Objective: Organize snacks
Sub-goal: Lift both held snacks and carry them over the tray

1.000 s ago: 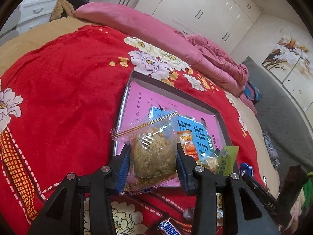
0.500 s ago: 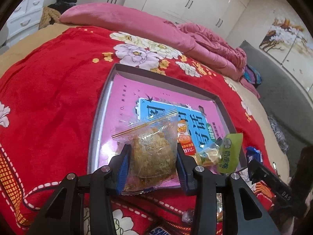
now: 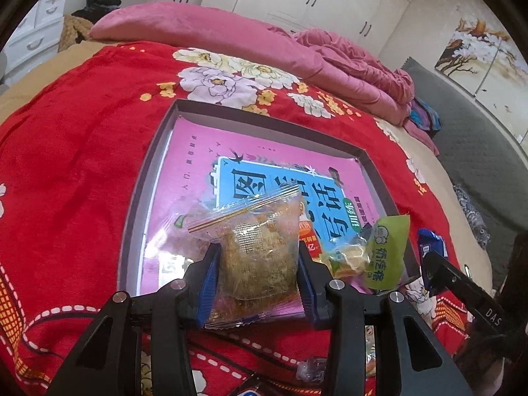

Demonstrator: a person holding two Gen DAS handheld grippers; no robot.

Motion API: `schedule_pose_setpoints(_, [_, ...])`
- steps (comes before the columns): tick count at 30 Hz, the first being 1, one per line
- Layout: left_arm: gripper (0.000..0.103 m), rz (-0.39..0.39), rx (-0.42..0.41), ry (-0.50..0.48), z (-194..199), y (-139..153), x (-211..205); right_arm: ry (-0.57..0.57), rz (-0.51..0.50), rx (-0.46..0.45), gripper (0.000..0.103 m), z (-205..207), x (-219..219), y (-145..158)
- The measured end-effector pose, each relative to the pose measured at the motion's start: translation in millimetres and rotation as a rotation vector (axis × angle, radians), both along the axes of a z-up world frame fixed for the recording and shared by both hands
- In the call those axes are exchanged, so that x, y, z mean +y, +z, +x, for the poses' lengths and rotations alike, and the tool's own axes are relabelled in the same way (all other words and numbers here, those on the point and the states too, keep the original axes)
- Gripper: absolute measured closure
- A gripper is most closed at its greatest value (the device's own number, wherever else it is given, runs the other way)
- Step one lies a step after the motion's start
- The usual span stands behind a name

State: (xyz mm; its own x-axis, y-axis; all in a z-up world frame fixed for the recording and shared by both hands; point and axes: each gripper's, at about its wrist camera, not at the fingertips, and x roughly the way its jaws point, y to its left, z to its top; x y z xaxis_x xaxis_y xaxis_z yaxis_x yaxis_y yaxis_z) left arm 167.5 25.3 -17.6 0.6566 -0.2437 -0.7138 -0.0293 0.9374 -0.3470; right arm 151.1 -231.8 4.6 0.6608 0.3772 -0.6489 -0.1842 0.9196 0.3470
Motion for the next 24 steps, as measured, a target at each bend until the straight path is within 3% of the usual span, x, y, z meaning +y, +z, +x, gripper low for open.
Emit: schedule_pose_setpoints(24, [0.059,0.043,0.030,-0.024,9.2,-6.9,-21.6,-0.031,0.027,-0.011,0.052,13.7,0.1,5.7])
